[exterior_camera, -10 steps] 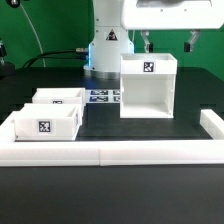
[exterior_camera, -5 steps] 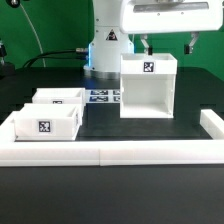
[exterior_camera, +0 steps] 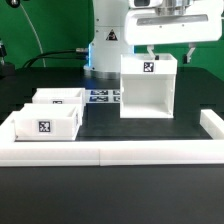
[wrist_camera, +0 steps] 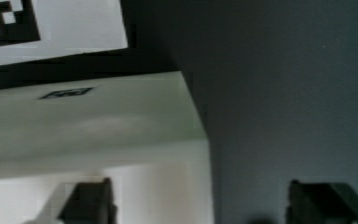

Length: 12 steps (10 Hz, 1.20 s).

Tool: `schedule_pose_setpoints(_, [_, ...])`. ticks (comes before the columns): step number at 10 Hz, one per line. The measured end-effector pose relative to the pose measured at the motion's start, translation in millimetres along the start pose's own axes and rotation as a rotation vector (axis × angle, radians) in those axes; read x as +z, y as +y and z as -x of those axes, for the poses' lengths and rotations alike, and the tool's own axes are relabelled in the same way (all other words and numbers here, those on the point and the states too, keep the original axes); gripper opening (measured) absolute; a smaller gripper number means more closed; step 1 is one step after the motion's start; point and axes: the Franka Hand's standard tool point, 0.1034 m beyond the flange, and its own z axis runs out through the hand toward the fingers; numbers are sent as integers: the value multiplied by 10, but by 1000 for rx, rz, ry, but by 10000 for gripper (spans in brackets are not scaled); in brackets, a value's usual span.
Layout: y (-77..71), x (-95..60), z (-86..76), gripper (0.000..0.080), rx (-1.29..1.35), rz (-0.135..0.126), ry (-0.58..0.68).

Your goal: Assemble drawer

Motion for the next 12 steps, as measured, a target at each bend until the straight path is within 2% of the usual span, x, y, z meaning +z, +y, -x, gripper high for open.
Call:
schedule_pose_setpoints(1, [-21,-25,-29,349,-2,-2,6])
schedule_pose_setpoints(2, [-21,-25,-32,349,-3,-3,6])
schedule_pose_setpoints(3, [-21,-23,-31,167,-3,-3,5])
schedule_pose_setpoints(4, [-20,-23,-31,58,-2,-3,6])
schedule_pose_setpoints(10, [-20,-25,-34,37,-3,-3,6])
schedule_pose_setpoints(11, [-13,-28,-53,37,-7,-3,7])
schedule_pose_setpoints(12, [6,-36,-138,37,-12,-7,10])
